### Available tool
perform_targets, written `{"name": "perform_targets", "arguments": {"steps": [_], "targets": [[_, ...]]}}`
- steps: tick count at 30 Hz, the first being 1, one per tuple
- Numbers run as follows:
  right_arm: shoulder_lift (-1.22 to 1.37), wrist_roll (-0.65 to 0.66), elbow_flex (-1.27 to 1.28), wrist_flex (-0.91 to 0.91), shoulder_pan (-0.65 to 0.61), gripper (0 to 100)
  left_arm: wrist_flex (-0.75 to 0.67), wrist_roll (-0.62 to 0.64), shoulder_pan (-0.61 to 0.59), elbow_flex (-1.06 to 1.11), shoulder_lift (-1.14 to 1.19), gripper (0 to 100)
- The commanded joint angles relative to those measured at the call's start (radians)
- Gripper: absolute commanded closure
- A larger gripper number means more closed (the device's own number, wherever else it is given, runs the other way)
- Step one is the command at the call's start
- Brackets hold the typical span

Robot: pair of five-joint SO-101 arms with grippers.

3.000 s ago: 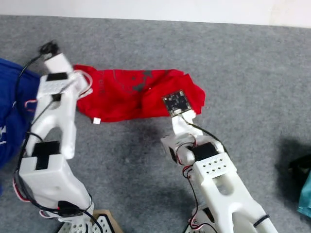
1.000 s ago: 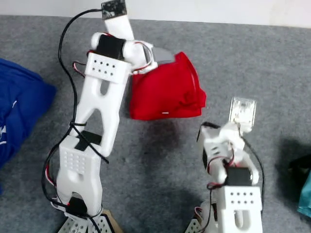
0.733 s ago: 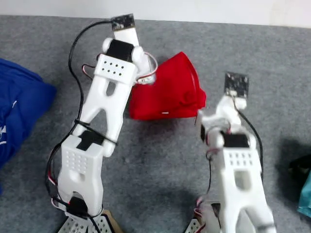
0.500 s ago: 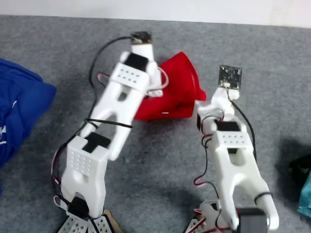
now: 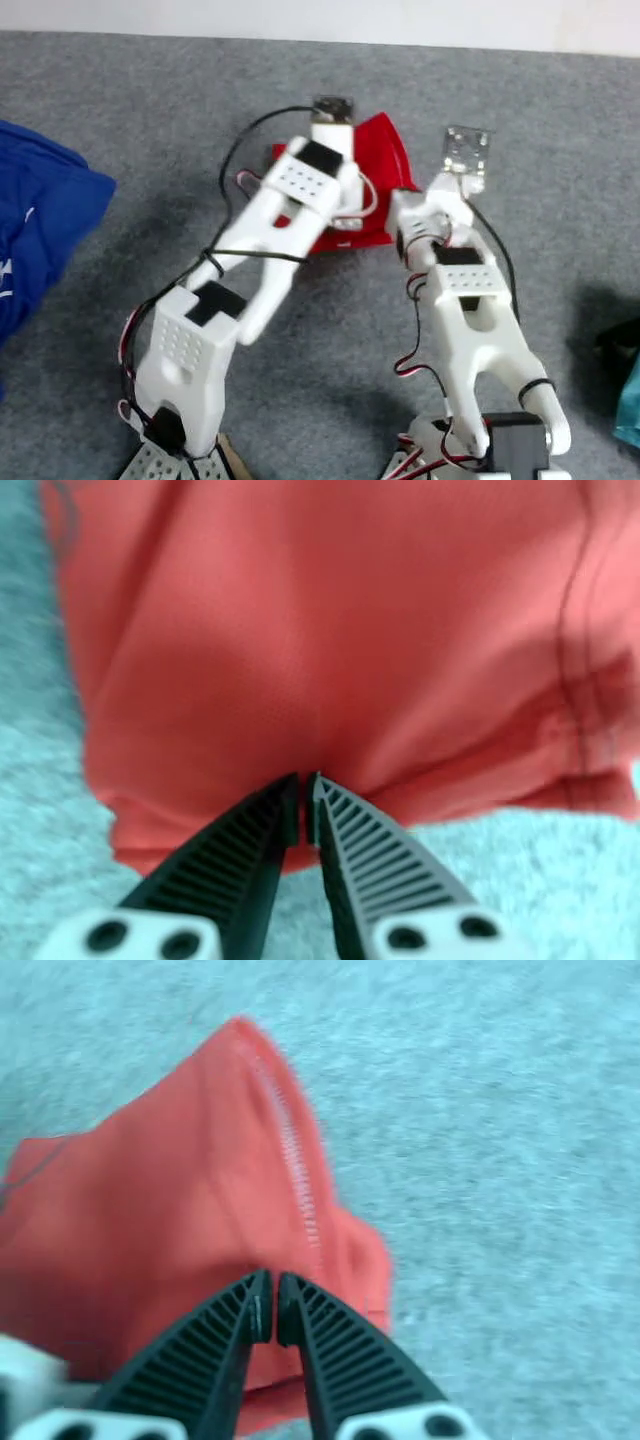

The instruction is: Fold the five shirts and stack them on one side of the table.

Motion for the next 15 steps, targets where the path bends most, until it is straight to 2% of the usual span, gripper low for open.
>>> {"name": "perform_targets", "arguments": {"steps": [1,10,12,15], "targets": [[-0.002,0.006,-0.053,-0.021,-0.07,96.5,-0.011,-0.005,0.062,0.016,-0.019,95],[0.013,0.005,-0.058,-0.024,-0.047,96.5,-0.003,-0.003,0.044,0.013,-0.022,95],[0.051,0.005,-0.111,-0.019,-0.028,96.1,-0.003,-0.003,0.045,0.008,-0.024,95],[0.156,0.003,-0.248,0.082,-0.01,95.0,0.014,-0.003,0.059,0.008,-0.051,95]]}}
